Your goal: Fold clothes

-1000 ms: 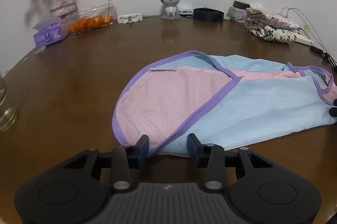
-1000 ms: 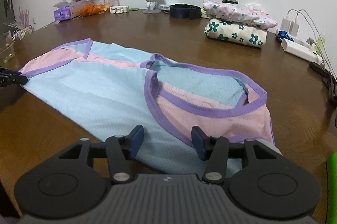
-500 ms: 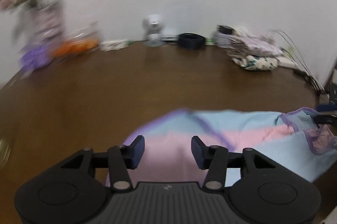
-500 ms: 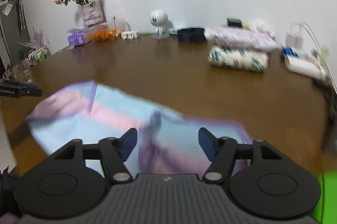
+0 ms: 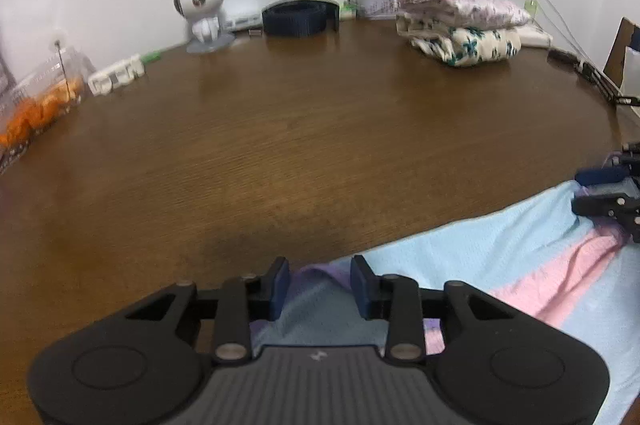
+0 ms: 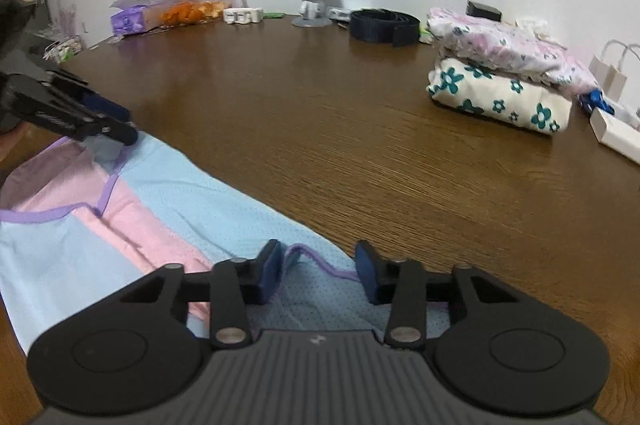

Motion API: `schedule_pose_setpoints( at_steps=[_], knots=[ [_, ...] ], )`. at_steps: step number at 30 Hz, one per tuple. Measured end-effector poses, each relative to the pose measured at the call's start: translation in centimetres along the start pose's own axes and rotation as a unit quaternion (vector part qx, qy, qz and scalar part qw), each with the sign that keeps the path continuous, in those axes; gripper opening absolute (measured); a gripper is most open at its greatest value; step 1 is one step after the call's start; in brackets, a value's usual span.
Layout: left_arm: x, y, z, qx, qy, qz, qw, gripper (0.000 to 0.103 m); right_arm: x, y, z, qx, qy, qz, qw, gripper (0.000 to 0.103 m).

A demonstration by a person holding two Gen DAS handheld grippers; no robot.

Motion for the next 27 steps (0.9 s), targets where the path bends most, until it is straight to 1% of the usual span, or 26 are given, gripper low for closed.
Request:
schedule_pose_setpoints(
  at_steps=[1, 2, 3, 5, 10, 14, 16, 18, 19, 22, 25, 26, 27],
  knots=[
    [0.0, -0.1, 0.0, 0.003, -0.005, 0.001, 1.0, 0.022, -0.1, 0.3, 0.0, -0.007, -0.002, 0.003, 1.0, 0.016],
    [0.0, -0.2, 0.0, 0.006, -0.006, 0.005, 0.9999, 0.014, -0.1, 0.5, 0.0, -0.014, -0.003, 0.006, 1.0, 0.01],
    [0.0, -0.3, 0.1, 0.009, -0.008, 0.01, 0.9999, 0.003, -0.1, 0.8, 0.0, -0.021, -0.005, 0.005, 1.0, 0.009],
    [-0.3, -0.8, 0.1, 0.019, -0.014, 0.013, 0.9996, 0.003, -0.1, 1.2, 0.1, -0.038, -0.01, -0.001, 0.999, 0.007],
    [-1.5, -0.9, -0.2, 0.022, -0.03, 0.021, 0.9991, 0.002, -1.3, 1.1, 0.5, -0.032, -0.03, -0.002, 0.999, 0.006],
    [-4.2, -1.0, -0.4, 0.014, -0.059, 0.038, 0.9974, 0.002, -3.5, 1.7, 0.9, -0.041, -0.059, -0.007, 0.997, 0.005],
    [-6.3, -1.2, -1.0, 0.01, -0.081, 0.045, 0.9956, 0.002, -5.1, 2.5, 0.6, -0.053, -0.076, -0.007, 0.996, 0.005],
    [-8.1, -1.4, -2.2, 0.004, -0.097, 0.06, 0.9935, 0.002, -6.9, 3.5, -0.1, -0.067, -0.091, -0.004, 0.994, 0.005],
    [-8.7, -1.6, -3.1, -0.002, -0.1, 0.061, 0.9931, 0.002, -7.6, 4.1, -0.8, -0.073, -0.095, -0.001, 0.993, 0.005],
    [-10.1, -2.4, -6.5, -0.021, -0.099, 0.063, 0.9928, 0.002, -8.6, 5.7, -3.7, -0.089, -0.077, 0.005, 0.993, 0.005],
    [-9.8, -3.0, -9.5, -0.039, -0.076, 0.07, 0.9938, 0.003, -8.3, 7.0, -6.7, -0.104, -0.038, 0.019, 0.994, 0.006],
    [-9.5, -2.7, -10.0, -0.056, -0.07, 0.085, 0.9923, 0.003, -8.5, 7.1, -7.2, -0.107, -0.035, 0.021, 0.993, 0.009],
    [-9.6, -2.4, -10.3, -0.071, -0.072, 0.094, 0.9904, 0.004, -8.8, 7.2, -7.5, -0.108, -0.038, 0.022, 0.993, 0.012]
  ],
)
Point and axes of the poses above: each gripper's, at about its wrist camera, not at the fingertips, and x roughly the way its jaws point, y to its left, z to its top, the point moved 4 cm from there along x, roughly the way its jaws point, and after that the axes turned 5 degrees about z, right-handed, at the moved point
